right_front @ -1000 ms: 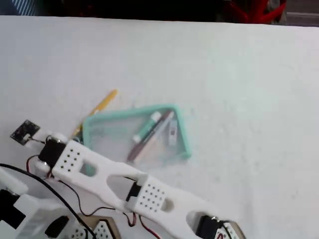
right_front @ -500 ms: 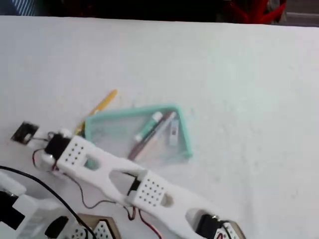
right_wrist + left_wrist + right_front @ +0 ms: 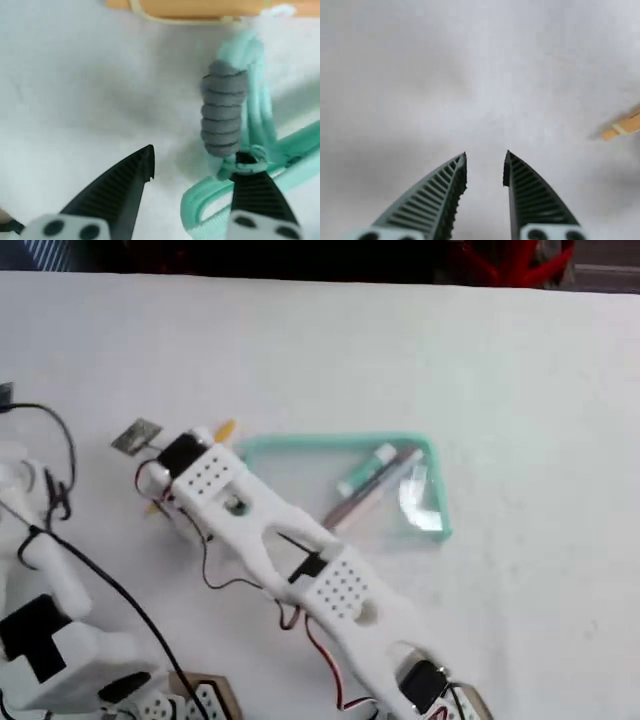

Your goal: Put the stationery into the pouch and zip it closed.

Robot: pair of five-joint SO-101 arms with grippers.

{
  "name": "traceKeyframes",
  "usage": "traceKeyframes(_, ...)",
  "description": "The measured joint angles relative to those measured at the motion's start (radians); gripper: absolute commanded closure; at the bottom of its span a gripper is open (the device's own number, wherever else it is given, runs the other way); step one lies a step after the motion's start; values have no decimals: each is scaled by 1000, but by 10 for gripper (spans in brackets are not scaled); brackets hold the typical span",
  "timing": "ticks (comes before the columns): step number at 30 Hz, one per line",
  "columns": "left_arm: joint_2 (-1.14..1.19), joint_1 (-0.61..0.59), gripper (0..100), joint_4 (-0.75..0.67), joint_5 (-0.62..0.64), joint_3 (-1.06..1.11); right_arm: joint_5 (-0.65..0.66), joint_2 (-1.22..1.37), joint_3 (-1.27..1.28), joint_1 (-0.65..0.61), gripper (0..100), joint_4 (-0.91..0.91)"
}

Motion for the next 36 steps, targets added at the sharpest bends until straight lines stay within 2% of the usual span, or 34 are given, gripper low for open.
traceKeyframes(5,0,149,861,0,115,2,11,-204,187,61,762,0)
traceKeyframes(11,0,288,861,2,218,2,107,-440,381,193,762,0)
traceKeyframes(19,0,451,861,-75,239,2,206,-667,488,416,762,0)
traceKeyframes(25,2,585,861,-146,239,2,287,-755,559,526,762,2)
traceKeyframes(30,3,601,861,-170,239,31,305,-784,583,578,762,3)
traceKeyframes(36,3,601,861,-359,239,190,341,-896,583,667,762,8)
